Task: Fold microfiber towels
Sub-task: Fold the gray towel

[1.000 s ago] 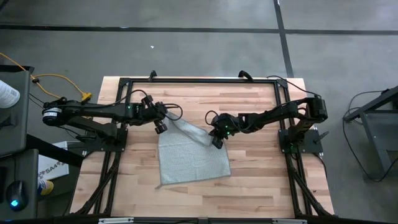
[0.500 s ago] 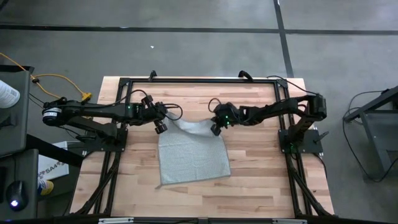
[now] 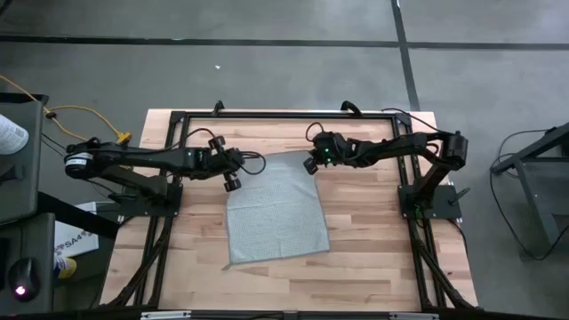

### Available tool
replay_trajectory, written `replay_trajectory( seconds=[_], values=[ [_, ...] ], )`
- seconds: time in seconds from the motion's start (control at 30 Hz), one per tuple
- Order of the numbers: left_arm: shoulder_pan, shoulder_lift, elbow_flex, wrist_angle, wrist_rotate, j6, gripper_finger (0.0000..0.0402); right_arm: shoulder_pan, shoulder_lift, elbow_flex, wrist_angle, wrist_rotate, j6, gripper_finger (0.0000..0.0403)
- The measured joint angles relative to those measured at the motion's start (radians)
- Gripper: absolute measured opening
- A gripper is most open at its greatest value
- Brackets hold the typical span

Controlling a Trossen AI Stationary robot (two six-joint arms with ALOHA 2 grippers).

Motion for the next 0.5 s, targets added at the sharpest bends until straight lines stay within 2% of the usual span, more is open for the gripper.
replay_trajectory(
  seconds=[0.2,0.5],
  values=[
    [0.061,0.112,0.0,0.107,0.068,0.06,0.0001,0.008,-0.022,-0.001,-0.128,0.101,0.046,0.0003],
    [0.149,0.236,-0.001,0.256,0.036,0.132,0.0001,0.021,-0.052,0.0,-0.267,0.251,0.081,0.0003]
  ],
)
